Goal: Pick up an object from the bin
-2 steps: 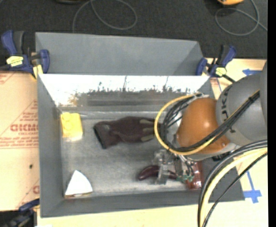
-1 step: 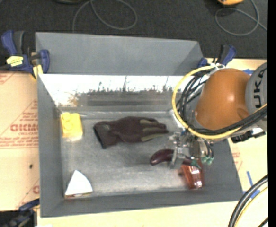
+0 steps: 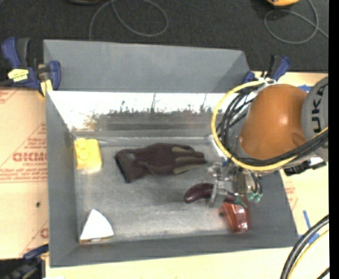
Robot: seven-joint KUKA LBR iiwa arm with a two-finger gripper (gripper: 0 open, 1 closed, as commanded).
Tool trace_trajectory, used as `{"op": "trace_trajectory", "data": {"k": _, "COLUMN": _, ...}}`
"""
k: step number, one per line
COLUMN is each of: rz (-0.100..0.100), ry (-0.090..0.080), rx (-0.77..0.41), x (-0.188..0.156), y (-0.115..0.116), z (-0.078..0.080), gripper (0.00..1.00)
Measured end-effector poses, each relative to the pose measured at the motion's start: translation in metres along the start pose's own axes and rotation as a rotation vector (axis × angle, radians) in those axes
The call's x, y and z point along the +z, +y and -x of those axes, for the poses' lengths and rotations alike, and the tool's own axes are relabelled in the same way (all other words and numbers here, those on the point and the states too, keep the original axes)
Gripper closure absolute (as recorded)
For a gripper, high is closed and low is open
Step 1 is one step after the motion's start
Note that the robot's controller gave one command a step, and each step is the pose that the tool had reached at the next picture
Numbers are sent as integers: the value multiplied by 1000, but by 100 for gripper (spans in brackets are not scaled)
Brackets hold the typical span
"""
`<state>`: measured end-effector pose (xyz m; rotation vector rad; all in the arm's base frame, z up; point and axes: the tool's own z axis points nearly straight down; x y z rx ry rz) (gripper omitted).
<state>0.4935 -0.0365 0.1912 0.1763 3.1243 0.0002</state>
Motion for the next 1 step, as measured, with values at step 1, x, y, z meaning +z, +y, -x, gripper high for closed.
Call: {"op": "trace_trajectory", "data": {"k": 1, "rz": 0, "ry": -5, "rx": -4, "x": -134, "y": -3, "z": -7, "gripper": 100}}
